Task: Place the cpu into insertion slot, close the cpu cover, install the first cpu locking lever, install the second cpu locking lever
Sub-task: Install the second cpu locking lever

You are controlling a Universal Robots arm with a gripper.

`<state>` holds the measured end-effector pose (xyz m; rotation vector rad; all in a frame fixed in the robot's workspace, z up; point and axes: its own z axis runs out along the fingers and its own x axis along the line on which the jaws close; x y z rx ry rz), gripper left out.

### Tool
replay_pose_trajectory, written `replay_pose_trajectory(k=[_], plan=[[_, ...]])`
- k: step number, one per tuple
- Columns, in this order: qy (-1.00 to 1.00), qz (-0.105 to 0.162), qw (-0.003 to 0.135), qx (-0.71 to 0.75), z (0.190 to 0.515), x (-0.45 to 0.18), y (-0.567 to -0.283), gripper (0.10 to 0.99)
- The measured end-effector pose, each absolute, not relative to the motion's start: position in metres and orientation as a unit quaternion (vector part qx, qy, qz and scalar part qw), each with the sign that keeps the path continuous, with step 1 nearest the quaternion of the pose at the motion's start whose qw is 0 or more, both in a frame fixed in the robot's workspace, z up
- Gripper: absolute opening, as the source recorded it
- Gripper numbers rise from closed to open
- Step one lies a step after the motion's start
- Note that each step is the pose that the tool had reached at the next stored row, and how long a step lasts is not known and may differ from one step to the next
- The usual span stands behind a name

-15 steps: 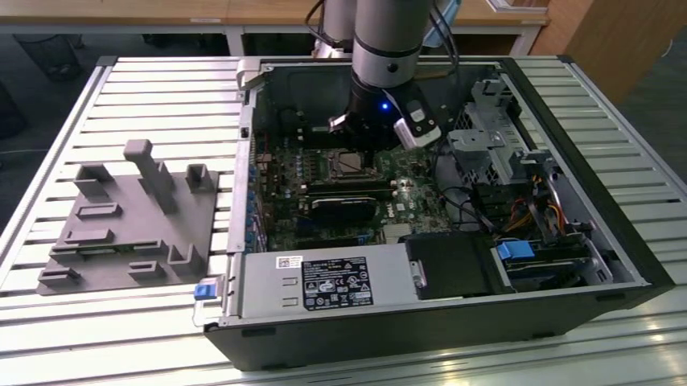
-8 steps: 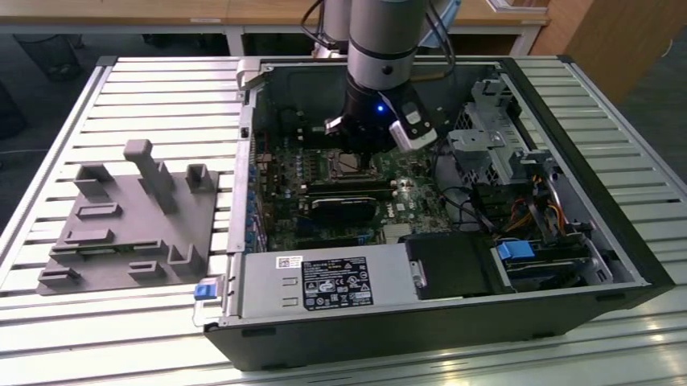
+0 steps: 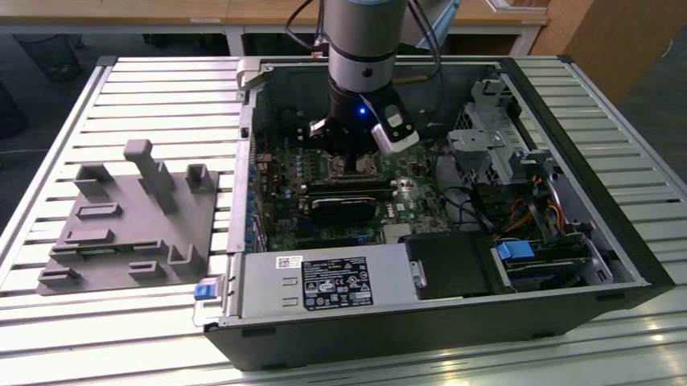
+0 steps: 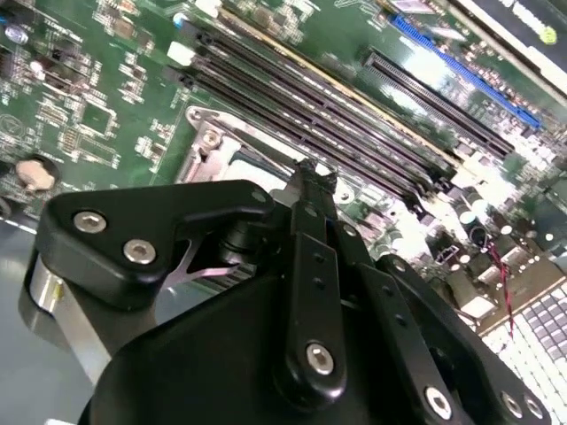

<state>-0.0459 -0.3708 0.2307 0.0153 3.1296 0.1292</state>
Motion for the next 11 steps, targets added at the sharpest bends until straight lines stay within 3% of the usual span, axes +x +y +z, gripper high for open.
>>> replay_pose_trajectory(k=[7, 11], plan=[[0.999, 0.046, 0.004, 0.005, 0.2211, -0.0498, -0.3725, 0.106], [0.998, 0.063, 0.005, 0.005, 0.2199, -0.0529, -0.3782, 0.106]])
